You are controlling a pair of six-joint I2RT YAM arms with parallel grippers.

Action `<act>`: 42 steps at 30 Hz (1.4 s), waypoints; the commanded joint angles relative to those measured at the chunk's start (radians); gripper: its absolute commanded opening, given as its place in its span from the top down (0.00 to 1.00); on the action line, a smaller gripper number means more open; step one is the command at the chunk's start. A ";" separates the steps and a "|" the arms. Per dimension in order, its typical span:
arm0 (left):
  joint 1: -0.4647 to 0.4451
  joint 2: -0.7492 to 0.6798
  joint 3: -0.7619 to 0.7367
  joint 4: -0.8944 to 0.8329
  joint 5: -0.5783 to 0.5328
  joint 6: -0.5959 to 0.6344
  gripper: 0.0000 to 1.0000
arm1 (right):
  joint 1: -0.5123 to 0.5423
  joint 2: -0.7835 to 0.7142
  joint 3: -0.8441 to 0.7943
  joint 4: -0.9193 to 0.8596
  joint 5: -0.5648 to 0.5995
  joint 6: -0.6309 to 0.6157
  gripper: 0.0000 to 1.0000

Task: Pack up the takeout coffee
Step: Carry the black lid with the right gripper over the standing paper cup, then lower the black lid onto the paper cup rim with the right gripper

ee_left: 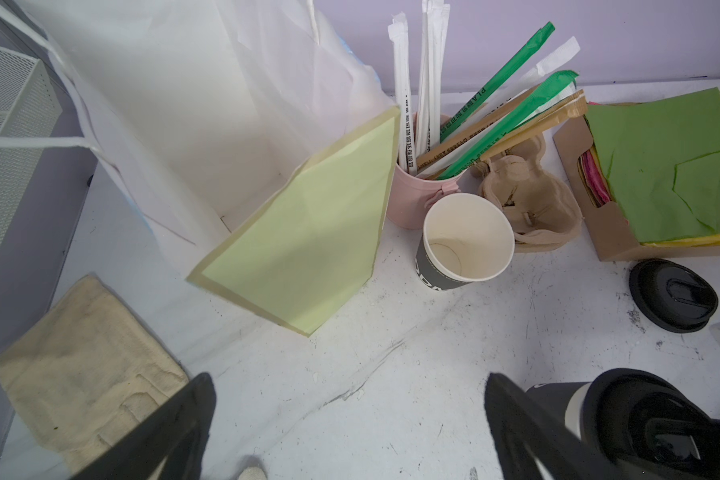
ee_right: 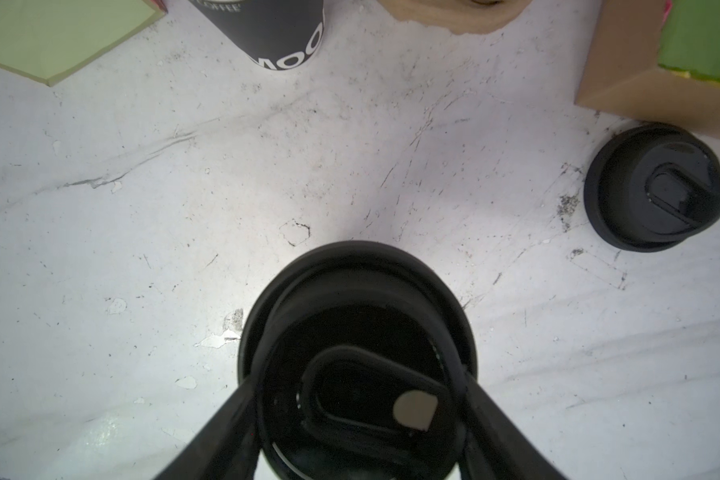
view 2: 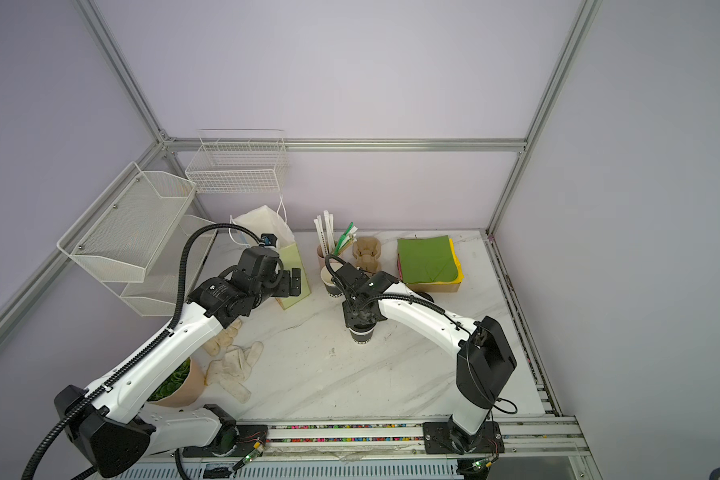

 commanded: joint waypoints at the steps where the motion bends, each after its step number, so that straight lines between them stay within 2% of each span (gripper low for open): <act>1: 0.006 -0.011 -0.030 0.025 0.006 0.003 0.00 | 0.007 0.011 -0.005 -0.014 0.008 -0.013 0.31; 23: 0.005 -0.003 -0.030 0.023 0.002 0.003 0.00 | 0.028 0.011 -0.025 -0.019 0.002 -0.005 0.31; 33: 0.005 0.001 -0.030 0.019 0.006 0.003 0.00 | 0.027 0.025 -0.039 -0.019 0.031 0.001 0.31; 36: 0.005 0.002 -0.030 0.018 0.007 0.002 0.00 | 0.027 0.023 -0.020 -0.038 0.077 0.021 0.31; 42: 0.005 0.004 -0.029 0.017 0.008 0.003 0.00 | 0.028 0.028 -0.019 -0.041 0.066 0.030 0.30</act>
